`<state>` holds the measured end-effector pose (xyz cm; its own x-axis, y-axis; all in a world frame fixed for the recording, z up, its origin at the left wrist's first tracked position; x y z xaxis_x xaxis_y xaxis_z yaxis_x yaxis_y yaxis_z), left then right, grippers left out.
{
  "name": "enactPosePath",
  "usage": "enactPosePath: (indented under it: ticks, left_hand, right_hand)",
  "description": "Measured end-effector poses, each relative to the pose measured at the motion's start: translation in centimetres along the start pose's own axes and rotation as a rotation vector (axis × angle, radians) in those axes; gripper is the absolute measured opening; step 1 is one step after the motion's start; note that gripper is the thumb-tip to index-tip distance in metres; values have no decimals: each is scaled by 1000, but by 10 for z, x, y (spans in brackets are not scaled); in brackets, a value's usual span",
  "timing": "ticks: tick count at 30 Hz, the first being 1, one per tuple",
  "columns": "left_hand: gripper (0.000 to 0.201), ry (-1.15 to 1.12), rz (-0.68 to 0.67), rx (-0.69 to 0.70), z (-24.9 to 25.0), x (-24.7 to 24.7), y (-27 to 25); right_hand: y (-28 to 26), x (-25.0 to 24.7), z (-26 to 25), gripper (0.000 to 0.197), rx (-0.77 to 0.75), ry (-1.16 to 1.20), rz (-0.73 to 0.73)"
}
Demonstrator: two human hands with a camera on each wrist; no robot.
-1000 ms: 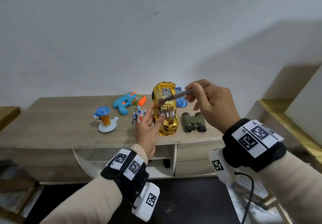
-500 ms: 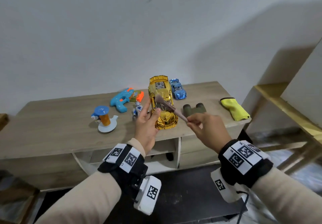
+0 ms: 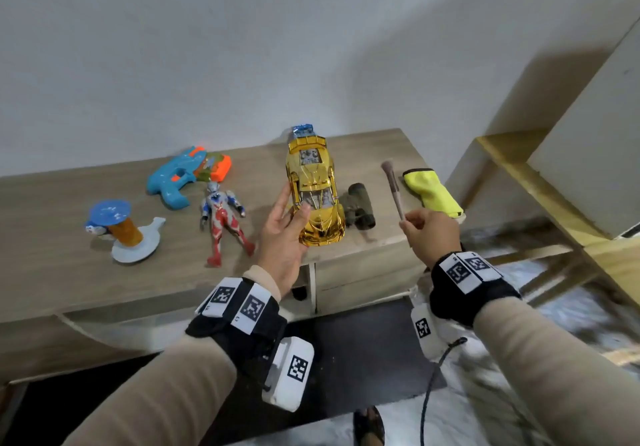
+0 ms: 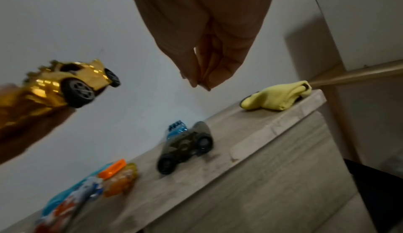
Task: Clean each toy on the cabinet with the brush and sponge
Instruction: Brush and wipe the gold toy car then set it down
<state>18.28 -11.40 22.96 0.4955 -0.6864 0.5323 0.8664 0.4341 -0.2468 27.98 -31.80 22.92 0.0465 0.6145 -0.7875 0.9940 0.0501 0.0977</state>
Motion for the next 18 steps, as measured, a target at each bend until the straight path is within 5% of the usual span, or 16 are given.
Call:
enactPosePath:
  ticks: [13, 18]
  left_hand:
    - [57, 19, 142, -2, -46, 58, 69]
    - [47, 13, 132, 10, -53, 70, 83]
  right_hand:
    - [114, 58, 52, 22, 28, -130, -280]
    - [141, 53, 59, 30, -17, -28, -205]
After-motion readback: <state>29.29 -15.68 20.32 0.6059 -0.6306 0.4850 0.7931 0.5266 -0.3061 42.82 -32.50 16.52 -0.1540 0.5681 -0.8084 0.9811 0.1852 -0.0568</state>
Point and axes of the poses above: each hand's wrist, its own y-axis towards the middle knuckle, its own x-axis out of the palm, z = x × y, the point moved 1 cm from there along y, towards the middle knuckle, and after that the axes turned 6 degrees about z, right-handed, at the moved point
